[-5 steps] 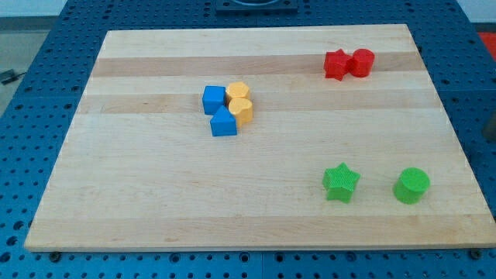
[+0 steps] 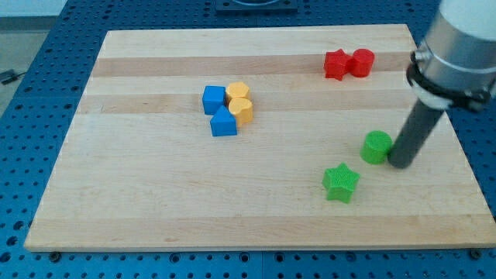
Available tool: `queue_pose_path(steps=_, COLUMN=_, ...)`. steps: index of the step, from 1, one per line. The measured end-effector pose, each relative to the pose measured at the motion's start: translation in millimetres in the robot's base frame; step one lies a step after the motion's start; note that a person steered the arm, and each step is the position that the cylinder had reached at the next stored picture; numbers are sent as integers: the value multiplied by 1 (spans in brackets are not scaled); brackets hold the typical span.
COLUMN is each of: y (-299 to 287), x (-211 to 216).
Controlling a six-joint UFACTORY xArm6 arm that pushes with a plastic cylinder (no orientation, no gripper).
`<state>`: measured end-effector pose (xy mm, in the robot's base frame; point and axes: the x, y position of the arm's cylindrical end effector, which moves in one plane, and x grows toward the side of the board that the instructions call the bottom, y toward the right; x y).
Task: Move the green circle to the centre left of the board
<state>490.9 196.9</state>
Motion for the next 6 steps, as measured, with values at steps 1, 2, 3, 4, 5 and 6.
queue_pose_path(steps=1, y=-8, x=-34)
queue_pose_path(steps=2, y=-4, x=-6)
queue_pose_path(steps=3, y=-19, x=21)
queue_pose_path(steps=4, y=-56, x=14)
queue_pose_path(steps=5, y=-59, x=-23)
queue_pose_path(steps=6, y=-55, x=-61)
